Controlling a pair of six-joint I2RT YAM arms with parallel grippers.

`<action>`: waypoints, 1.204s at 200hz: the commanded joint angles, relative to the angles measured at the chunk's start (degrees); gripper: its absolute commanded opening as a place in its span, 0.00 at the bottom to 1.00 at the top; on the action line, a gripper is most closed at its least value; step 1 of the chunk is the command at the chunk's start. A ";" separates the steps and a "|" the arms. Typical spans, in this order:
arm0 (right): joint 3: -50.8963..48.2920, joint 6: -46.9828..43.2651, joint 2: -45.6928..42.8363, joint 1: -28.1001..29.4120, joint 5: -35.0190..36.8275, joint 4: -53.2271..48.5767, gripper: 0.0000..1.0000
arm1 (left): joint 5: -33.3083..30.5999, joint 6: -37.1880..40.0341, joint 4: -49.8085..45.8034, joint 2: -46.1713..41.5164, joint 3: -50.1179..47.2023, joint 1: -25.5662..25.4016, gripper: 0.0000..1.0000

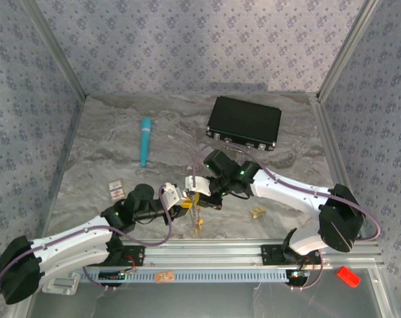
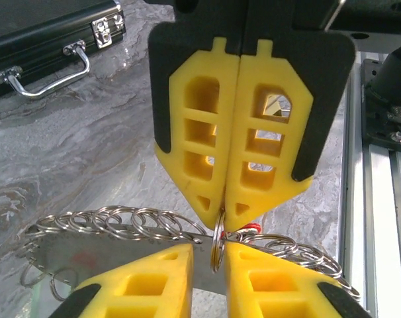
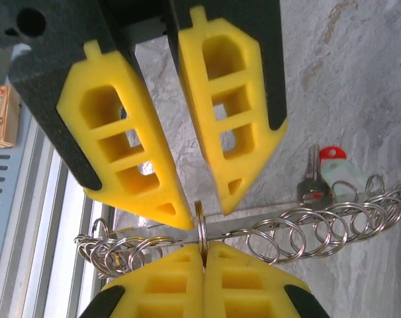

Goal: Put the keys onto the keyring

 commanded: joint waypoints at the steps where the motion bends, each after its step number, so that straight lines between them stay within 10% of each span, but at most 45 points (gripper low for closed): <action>1: 2.36 -2.44 0.57 1.41 0.12 -2.54 0.00 | 0.98 0.92 -0.30 -0.35 2.02 -0.31 0.10; 106: -8.27 8.07 -4.90 -2.21 -7.69 14.09 0.00 | 1.98 -0.84 6.11 -0.80 -0.79 -0.23 0.00; 137: -6.62 5.70 -3.26 -1.71 -7.46 10.63 0.00 | 1.13 -1.02 5.33 -0.69 -0.40 -0.24 0.16; 208: -8.52 8.42 -6.09 -3.38 -8.82 14.51 0.00 | 3.39 -0.33 5.22 -0.58 -0.52 -0.23 0.00; 241: -14.38 13.78 -8.71 -5.36 -10.67 23.72 0.30 | 2.88 -1.84 9.04 -0.59 -2.20 -0.25 0.00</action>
